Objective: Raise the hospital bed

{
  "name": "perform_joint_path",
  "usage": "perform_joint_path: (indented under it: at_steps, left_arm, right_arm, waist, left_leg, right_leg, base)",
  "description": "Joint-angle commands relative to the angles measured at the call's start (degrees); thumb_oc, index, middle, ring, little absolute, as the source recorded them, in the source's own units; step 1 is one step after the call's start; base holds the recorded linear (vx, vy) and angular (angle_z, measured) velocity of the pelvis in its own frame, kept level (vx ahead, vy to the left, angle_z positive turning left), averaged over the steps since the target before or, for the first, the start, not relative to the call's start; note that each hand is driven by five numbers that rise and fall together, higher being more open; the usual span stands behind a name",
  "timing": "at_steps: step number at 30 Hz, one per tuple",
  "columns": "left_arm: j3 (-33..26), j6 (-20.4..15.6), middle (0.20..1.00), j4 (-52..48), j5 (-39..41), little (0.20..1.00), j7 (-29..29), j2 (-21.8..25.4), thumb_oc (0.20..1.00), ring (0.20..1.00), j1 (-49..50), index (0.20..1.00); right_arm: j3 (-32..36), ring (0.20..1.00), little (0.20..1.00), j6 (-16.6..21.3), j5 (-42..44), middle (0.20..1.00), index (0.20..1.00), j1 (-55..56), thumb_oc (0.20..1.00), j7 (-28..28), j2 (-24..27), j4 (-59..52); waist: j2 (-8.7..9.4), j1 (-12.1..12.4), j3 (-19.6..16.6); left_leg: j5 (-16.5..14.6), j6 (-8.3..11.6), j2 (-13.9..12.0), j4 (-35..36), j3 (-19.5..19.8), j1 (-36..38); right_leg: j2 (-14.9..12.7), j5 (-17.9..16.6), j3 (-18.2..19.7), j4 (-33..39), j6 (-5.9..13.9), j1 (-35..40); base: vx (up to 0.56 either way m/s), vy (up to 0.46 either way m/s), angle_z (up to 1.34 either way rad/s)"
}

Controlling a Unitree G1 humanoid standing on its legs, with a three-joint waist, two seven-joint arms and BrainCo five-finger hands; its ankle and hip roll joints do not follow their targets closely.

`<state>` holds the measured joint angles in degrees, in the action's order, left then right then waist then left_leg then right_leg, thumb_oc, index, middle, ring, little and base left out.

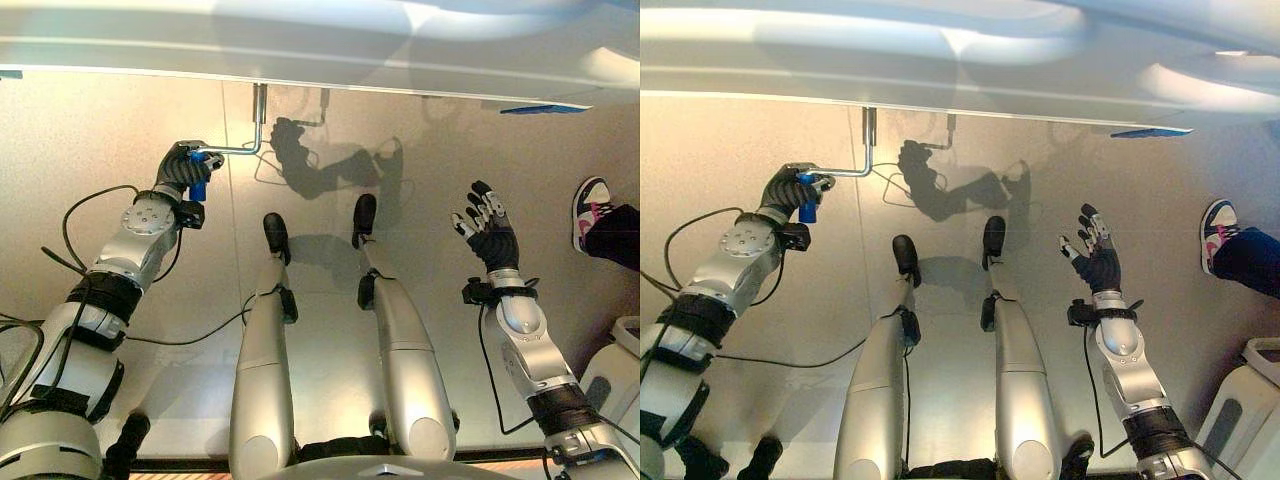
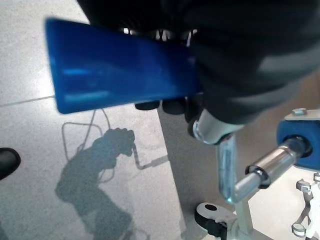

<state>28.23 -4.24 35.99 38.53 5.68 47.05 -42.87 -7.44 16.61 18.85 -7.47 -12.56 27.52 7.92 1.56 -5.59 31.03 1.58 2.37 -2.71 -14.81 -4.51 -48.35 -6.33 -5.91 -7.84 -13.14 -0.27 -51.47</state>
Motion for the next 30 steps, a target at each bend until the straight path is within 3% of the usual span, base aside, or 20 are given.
perform_joint_path:
  at_steps: [1, 9, 15, 30]
  left_arm:
    - [-5.22, -0.70, 0.200, 1.34, -4.64, 0.200, 1.23, 3.88, 0.200, 0.200, 0.32, 0.200]
    - [-5.05, 1.42, 0.200, 8.10, -11.76, 0.200, 2.27, 1.58, 0.200, 0.200, -2.89, 0.200]
    - [-3.20, 3.82, 0.200, 13.40, -21.85, 0.200, 1.26, 2.32, 0.200, 0.200, -5.30, 0.200]
    - [-2.42, 4.84, 0.200, 21.14, -27.75, 0.200, 3.14, 0.74, 0.200, 0.200, -8.61, 0.200]
  right_arm:
    - [1.51, 1.000, 1.000, 1.08, 0.79, 1.000, 1.000, 4.93, 1.000, 0.46, 2.05, -5.74]
    - [2.83, 1.000, 1.000, 1.22, 1.67, 1.000, 1.000, 4.60, 1.000, 0.74, 3.41, -7.75]
    - [2.97, 1.000, 1.000, 1.52, 1.40, 1.000, 1.000, 5.65, 1.000, 2.74, 4.77, -10.65]
    - [5.31, 1.000, 1.000, 3.29, 2.94, 1.000, 1.000, 5.76, 1.000, 2.96, 6.27, -13.75]
  waist:
    - [-0.23, -0.25, -1.23]
    - [1.20, -0.48, -1.23]
    - [2.03, -0.54, -1.23]
    - [2.45, -0.96, -1.23]
  left_leg:
    - [-1.46, 2.15, -0.77, -3.12, 3.09, -1.75]
    - [-4.01, 1.53, -0.44, -9.92, 3.81, -8.15]
    - [-5.29, 1.20, -1.03, -12.70, 4.02, -11.76]
    - [-7.05, 0.87, -1.33, -17.06, 4.01, -17.57]
  right_leg:
    - [-6.24, 5.21, 1.04, -6.42, 10.74, 1.30]
    - [-6.31, 5.55, 1.49, -10.33, 10.88, -3.15]
    - [-6.13, 6.17, 1.69, -11.75, 10.98, -6.16]
    - [-6.42, 6.80, 1.68, -14.26, 11.28, -11.25]
  base:
    - [-0.03, 0.003, 0.00]
    - [-0.04, 0.041, 0.00]
    - [-0.01, 0.019, -0.03]
    - [0.00, 0.024, -0.02]
